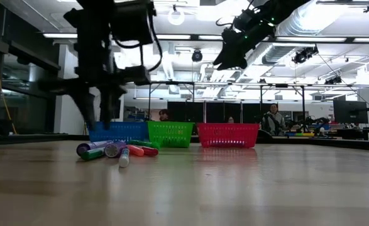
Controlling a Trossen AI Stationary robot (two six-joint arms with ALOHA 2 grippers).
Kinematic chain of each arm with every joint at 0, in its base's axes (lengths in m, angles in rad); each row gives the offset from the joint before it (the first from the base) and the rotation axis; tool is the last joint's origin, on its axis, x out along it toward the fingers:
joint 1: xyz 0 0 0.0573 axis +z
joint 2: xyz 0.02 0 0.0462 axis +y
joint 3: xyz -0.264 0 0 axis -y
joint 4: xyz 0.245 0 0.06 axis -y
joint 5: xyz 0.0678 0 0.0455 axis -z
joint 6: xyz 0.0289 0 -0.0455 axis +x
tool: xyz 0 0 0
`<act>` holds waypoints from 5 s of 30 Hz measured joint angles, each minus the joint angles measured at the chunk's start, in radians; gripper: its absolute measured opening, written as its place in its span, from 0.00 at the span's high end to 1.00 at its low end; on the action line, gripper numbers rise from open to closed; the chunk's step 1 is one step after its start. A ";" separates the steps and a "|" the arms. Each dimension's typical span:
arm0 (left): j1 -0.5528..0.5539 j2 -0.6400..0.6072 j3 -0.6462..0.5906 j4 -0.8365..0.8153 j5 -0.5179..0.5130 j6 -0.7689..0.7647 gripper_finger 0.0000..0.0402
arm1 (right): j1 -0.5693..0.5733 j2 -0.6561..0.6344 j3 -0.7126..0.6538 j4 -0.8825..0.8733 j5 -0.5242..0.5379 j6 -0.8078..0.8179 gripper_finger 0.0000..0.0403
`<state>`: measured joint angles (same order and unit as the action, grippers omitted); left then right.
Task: Pick & Place Markers
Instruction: Put the left purple highlighter into the green bin, then put the green highlighter into the green bin
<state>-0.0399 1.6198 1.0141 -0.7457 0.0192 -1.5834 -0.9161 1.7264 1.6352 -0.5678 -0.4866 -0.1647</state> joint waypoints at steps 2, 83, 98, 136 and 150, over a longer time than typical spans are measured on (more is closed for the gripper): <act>0.000 0.029 0.014 0.029 0.013 0.001 0.74 | 0.000 0.000 0.000 -0.007 0.000 -0.001 0.52; 0.099 -0.038 0.233 -0.200 -0.198 0.343 0.85 | 0.001 0.000 0.000 -0.066 -0.048 -0.078 0.52; 0.325 -0.030 0.315 0.027 -0.206 0.668 0.85 | 0.000 0.000 0.000 -0.090 -0.048 -0.102 0.52; 0.439 0.204 0.316 0.159 -0.080 0.603 0.83 | 0.000 0.000 0.000 -0.093 -0.044 -0.110 0.52; 0.439 0.216 0.317 0.145 -0.103 0.632 0.65 | 0.000 0.000 0.000 -0.101 -0.044 -0.106 0.52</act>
<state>0.3996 1.8355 1.3313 -0.6008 -0.0834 -0.9513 -0.9165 1.7267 1.6352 -0.6689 -0.5310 -0.2710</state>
